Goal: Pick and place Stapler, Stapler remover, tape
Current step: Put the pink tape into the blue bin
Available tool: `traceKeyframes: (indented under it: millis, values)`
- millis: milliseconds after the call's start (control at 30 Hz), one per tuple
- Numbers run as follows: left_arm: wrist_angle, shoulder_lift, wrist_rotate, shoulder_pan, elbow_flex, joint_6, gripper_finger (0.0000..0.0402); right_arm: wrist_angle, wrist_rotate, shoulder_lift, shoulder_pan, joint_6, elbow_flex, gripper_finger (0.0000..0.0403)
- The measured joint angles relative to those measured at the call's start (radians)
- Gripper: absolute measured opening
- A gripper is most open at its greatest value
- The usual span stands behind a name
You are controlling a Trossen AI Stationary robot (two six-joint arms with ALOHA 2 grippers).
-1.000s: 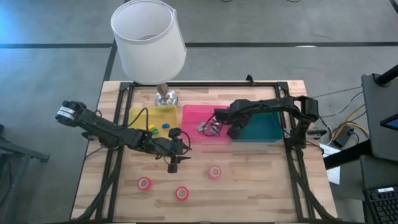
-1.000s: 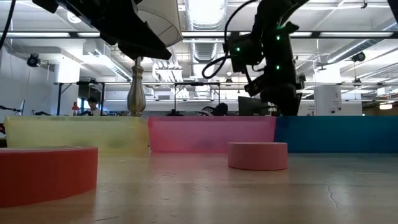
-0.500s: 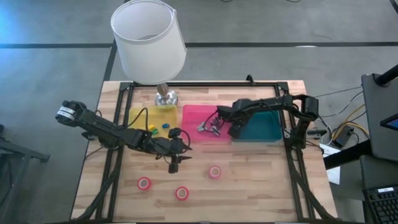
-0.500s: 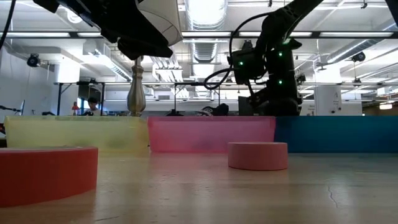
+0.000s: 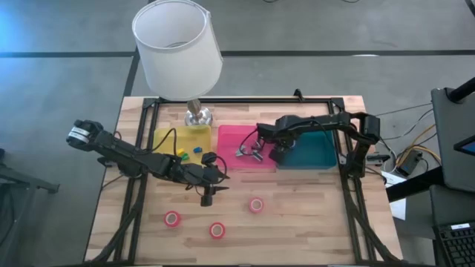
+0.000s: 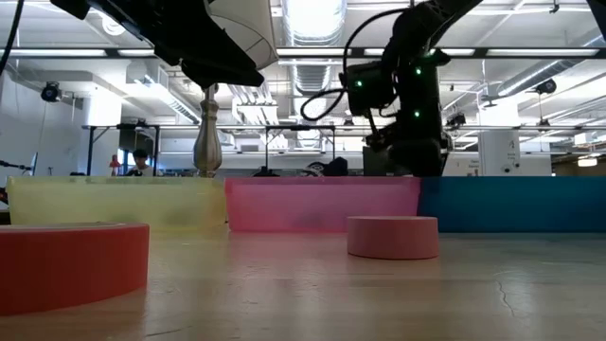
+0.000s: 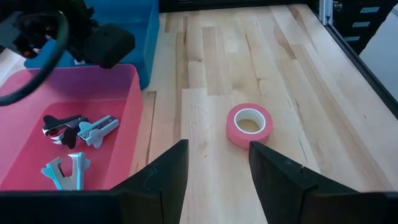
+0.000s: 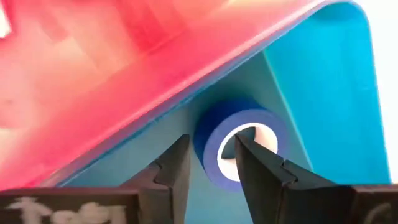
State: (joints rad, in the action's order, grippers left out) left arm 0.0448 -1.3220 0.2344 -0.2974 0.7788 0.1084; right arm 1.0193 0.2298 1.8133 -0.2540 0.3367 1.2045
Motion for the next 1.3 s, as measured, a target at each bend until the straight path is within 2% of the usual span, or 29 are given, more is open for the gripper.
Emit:
traceKeyframes:
  millis: [133,333,533,733,900,967,1100,1300]
  values:
    - [0.000,0.000,0.000,0.000,0.000,-0.007,0.0172,0.101,-0.003,-0.001,0.002,0.019,0.064,0.0129]
    - [-0.001,0.000,0.000,0.000,0.000,-0.041,0.0172,0.271,-0.003,-0.023,0.041,0.130,0.179,0.0126]
    - [-0.001,0.000,0.000,0.000,0.000,-0.102,0.0172,0.281,-0.004,-0.084,0.151,0.255,0.223,0.0118]
    - [-0.001,0.000,0.000,0.000,0.000,-0.158,0.0172,0.266,-0.006,-0.108,0.308,0.435,0.222,0.0119]
    - [-0.001,0.000,0.000,0.000,0.000,-0.168,0.0172,0.153,-0.033,-0.095,0.436,0.582,0.185,0.0124]
    - [0.000,0.000,0.000,0.000,0.000,-0.169,0.0172,0.069,-0.072,-0.092,0.483,0.637,0.167,0.0125]
    - [0.000,0.000,0.000,0.001,0.000,-0.184,0.0172,-0.130,-0.082,-0.090,0.564,0.749,0.122,0.0122]
    - [0.008,0.000,0.000,0.001,0.002,-0.238,0.0172,-0.412,-0.074,-0.090,0.633,0.793,0.037,0.0114]
